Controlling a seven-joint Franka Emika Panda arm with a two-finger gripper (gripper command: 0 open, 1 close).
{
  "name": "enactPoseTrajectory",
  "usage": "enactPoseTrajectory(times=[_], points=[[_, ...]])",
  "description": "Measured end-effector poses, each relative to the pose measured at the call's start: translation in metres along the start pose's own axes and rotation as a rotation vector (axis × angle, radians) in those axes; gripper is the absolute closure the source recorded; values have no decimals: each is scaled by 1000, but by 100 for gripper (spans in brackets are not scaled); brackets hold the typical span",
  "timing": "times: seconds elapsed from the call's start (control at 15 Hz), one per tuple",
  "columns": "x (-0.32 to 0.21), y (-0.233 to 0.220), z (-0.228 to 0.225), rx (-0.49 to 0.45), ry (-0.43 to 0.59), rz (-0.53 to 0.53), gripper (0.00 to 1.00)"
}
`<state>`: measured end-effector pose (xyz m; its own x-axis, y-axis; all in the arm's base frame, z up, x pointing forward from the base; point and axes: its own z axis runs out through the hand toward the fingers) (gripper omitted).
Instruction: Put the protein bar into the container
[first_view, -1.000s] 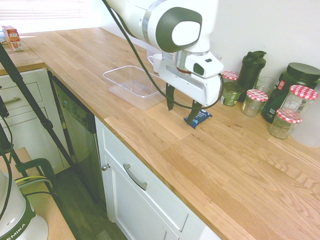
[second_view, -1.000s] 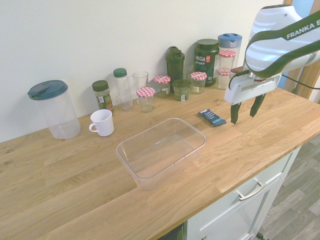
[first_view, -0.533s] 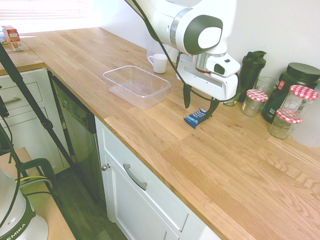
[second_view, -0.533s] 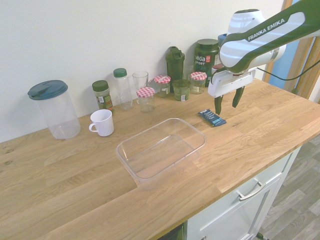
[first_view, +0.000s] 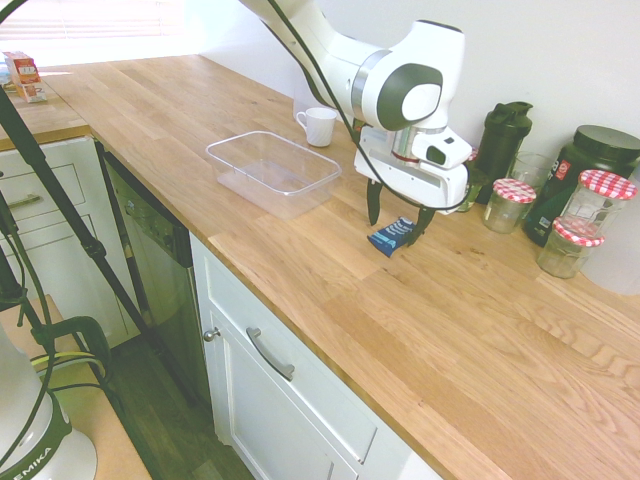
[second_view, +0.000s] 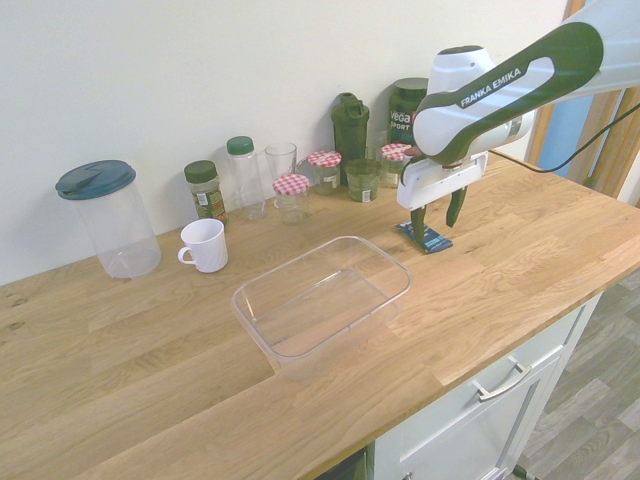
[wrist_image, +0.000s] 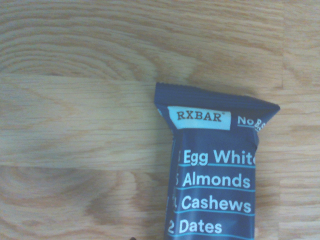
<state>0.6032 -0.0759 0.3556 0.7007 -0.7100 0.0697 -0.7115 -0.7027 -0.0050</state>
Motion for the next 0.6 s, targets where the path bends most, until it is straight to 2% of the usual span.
enactPoseTrajectory(times=[0.2,0.27,0.6], points=[[2,-5,7,-3,-1,-4,0],[2,-7,9,-4,-2,-6,100],[5,-8,19,-5,1,-4,100]])
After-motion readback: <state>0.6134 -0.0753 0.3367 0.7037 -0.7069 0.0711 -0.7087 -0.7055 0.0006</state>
